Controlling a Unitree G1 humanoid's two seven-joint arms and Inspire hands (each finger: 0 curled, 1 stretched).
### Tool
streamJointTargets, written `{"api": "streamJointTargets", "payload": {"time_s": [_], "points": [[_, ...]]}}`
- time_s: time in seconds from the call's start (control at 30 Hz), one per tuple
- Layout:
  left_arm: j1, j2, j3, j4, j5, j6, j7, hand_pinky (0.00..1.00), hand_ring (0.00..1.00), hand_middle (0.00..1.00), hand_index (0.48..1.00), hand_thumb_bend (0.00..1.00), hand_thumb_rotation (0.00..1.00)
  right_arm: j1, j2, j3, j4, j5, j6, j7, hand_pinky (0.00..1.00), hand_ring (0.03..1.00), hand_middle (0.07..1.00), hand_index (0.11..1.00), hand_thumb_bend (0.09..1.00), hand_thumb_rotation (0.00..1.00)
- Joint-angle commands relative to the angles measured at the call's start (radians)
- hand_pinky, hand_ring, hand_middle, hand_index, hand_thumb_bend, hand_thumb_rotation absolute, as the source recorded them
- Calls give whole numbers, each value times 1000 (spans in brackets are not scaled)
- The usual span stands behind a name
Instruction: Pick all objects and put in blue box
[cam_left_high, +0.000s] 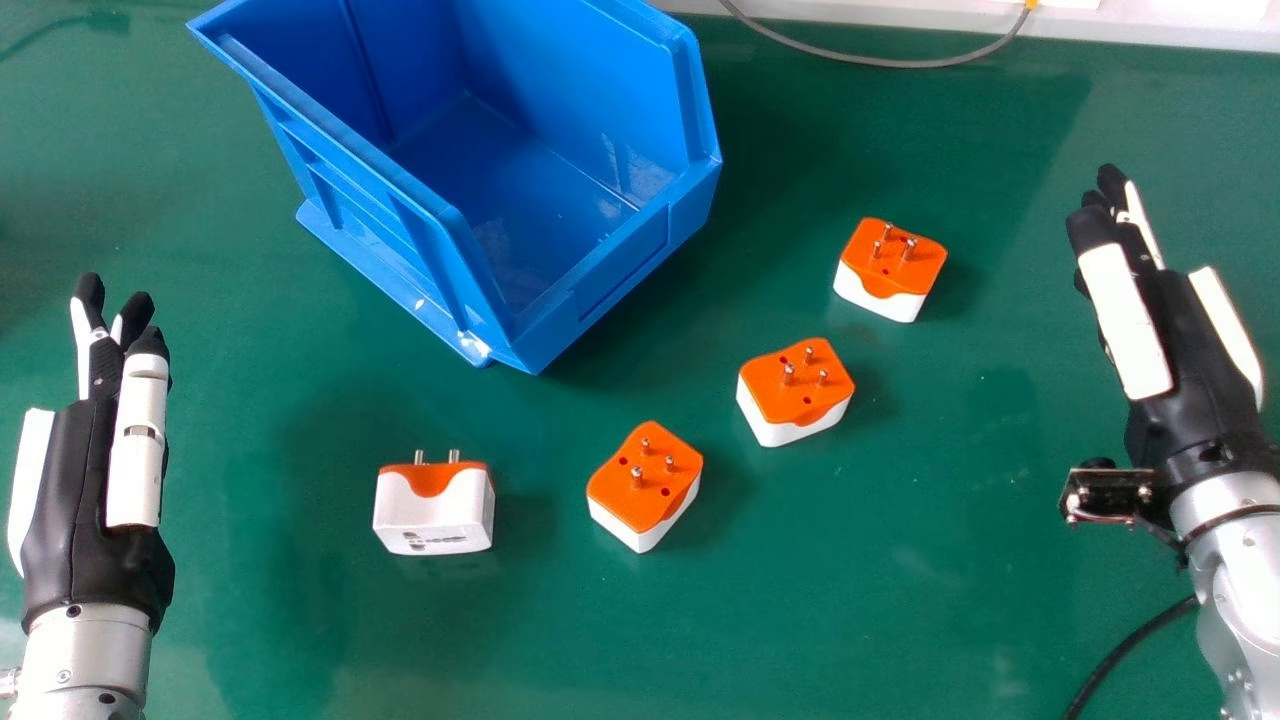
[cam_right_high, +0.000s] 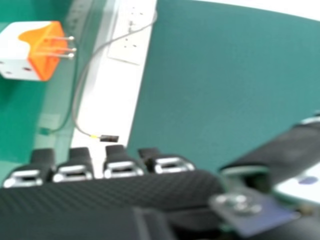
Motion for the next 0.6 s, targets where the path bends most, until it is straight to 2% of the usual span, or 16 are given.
{"api": "streamJointTargets", "payload": {"time_s": [0.0, 0.2, 0.23, 0.3, 0.37, 0.57], "points": [[4, 13, 10, -10, -1, -21, -4, 1000, 1000, 1000, 1000, 410, 977, -13, -19, -11, -9, -3, -30, -2, 1000, 1000, 1000, 1000, 651, 1000], [6, 14, 10, -15, 5, -20, -1, 1000, 1000, 1000, 1000, 416, 976, -14, -18, -11, -11, -1, -23, -1, 1000, 1000, 1000, 1000, 649, 1000], [6, 14, 10, -14, 5, -20, -1, 1000, 1000, 1000, 1000, 389, 981, -14, -18, -10, -11, -2, -24, -2, 1000, 1000, 1000, 1000, 648, 1000], [5, 14, 10, -13, 7, -18, 2, 1000, 1000, 1000, 1000, 248, 988, -14, -19, -9, -10, -6, -28, -3, 1000, 1000, 1000, 1000, 644, 1000], [6, 14, 10, -14, 7, -15, 2, 1000, 1000, 1000, 1000, 158, 993, -15, -19, -9, -8, -6, -31, -2, 1000, 1000, 1000, 1000, 644, 1000], [3, 15, 10, -11, 4, -17, -1, 1000, 1000, 1000, 1000, 64, 997, -15, -20, -9, -15, -1, -21, 4, 1000, 1000, 1000, 1000, 656, 1000]]}}
